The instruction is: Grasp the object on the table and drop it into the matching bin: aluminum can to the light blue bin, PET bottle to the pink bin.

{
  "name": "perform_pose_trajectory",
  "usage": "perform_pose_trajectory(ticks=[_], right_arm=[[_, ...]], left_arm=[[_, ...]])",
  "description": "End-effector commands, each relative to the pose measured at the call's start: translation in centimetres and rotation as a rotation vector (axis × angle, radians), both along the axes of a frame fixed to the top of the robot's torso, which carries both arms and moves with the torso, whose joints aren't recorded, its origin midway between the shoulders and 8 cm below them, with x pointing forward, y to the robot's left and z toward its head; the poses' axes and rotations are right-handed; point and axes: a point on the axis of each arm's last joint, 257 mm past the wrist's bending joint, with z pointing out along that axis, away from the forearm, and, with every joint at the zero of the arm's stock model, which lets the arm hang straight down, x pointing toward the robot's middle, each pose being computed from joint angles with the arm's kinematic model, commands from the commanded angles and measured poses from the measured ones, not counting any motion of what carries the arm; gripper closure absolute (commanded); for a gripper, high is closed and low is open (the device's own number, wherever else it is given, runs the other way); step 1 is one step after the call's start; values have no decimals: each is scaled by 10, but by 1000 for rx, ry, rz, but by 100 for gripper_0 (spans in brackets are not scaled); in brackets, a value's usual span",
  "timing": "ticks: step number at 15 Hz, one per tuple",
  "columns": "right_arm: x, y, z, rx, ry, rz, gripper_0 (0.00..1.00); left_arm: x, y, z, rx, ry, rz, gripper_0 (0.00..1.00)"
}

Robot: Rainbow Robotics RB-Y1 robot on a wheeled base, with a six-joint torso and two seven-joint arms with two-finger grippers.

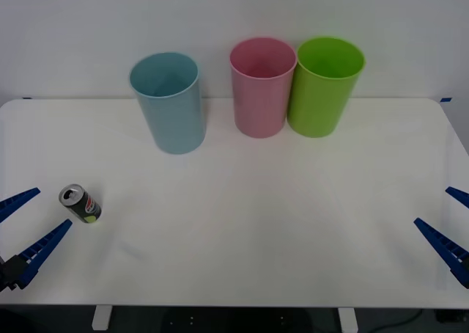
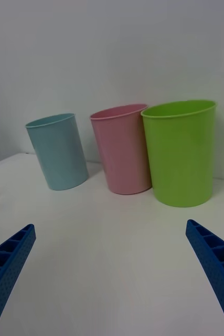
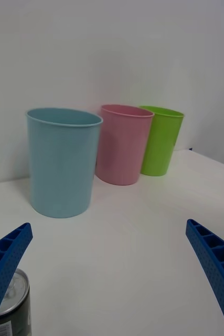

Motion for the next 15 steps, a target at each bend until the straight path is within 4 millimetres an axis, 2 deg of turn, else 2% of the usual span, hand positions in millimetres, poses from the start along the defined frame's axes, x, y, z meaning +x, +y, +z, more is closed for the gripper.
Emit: perform_pose_trajectory(ticks=[1,2,6,11,15], right_arm=[[0,0,0,0,0,0,0],[0,0,0,0,0,0,0],[0,0,0,0,0,0,0],[0,0,0,0,0,0,0],[0,0,0,0,0,0,0]], left_arm=[[0,0,0,0,0,0,0],[0,0,-5,-32,5,16,0],[1,0,1,-42,-8,12,0],[-3,17,-12,-30,24,80,0],[-3,42,-30,-13,71,193,0]])
